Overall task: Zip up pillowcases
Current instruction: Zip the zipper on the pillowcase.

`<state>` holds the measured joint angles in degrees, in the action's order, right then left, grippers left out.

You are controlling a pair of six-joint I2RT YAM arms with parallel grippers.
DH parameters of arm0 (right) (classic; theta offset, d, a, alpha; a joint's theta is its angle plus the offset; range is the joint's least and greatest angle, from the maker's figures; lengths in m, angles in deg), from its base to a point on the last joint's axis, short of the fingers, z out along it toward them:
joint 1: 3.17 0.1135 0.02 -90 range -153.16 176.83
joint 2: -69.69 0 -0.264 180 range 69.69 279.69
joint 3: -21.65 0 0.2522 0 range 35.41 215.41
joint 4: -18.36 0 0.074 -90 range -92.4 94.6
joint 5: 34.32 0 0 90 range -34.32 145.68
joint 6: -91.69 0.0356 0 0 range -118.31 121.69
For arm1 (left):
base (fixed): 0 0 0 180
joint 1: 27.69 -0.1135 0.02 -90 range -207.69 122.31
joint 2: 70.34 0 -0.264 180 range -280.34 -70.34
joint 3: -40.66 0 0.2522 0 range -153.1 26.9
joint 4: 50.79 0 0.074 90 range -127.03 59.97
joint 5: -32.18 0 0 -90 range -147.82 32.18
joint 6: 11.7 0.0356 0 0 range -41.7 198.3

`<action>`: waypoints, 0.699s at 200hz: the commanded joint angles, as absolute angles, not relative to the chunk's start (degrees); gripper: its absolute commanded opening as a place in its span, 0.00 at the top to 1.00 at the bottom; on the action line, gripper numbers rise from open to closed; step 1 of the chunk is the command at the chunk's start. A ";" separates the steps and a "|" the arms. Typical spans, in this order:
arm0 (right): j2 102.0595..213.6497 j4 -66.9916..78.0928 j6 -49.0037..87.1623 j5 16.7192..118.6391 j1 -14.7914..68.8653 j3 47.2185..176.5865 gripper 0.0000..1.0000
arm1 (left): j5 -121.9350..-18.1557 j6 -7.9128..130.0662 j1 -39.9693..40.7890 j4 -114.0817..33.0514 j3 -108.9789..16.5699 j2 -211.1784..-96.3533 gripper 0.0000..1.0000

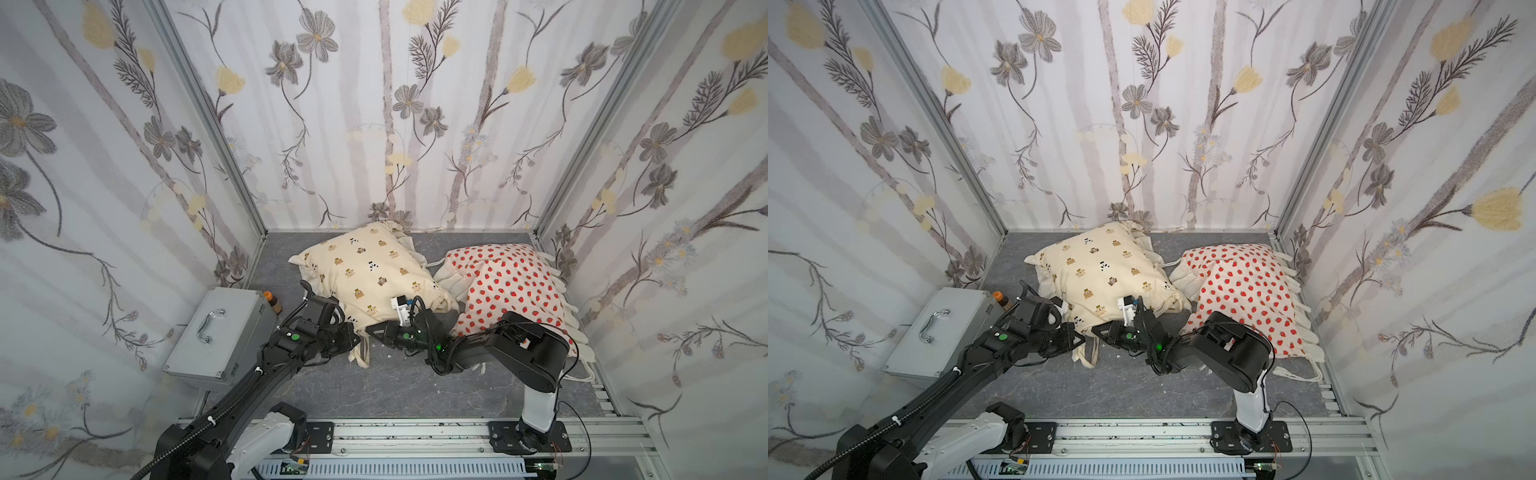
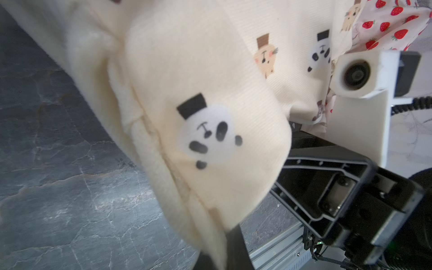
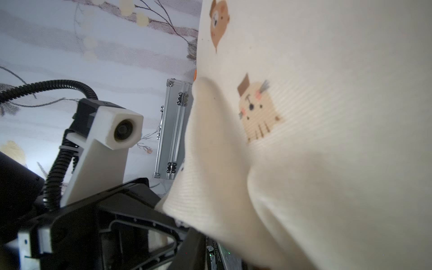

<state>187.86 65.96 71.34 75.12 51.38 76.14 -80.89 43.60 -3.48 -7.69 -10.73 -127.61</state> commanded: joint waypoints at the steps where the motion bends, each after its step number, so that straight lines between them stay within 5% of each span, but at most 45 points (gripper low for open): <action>1: 188.64 70.03 72.42 75.58 51.51 75.66 0.76 | -81.59 43.83 -3.56 -8.11 -11.05 -127.47 1.00; 140: 190.10 74.92 74.31 75.80 50.98 77.60 0.75 | -81.20 44.37 -3.53 -7.28 -10.65 -127.30 1.00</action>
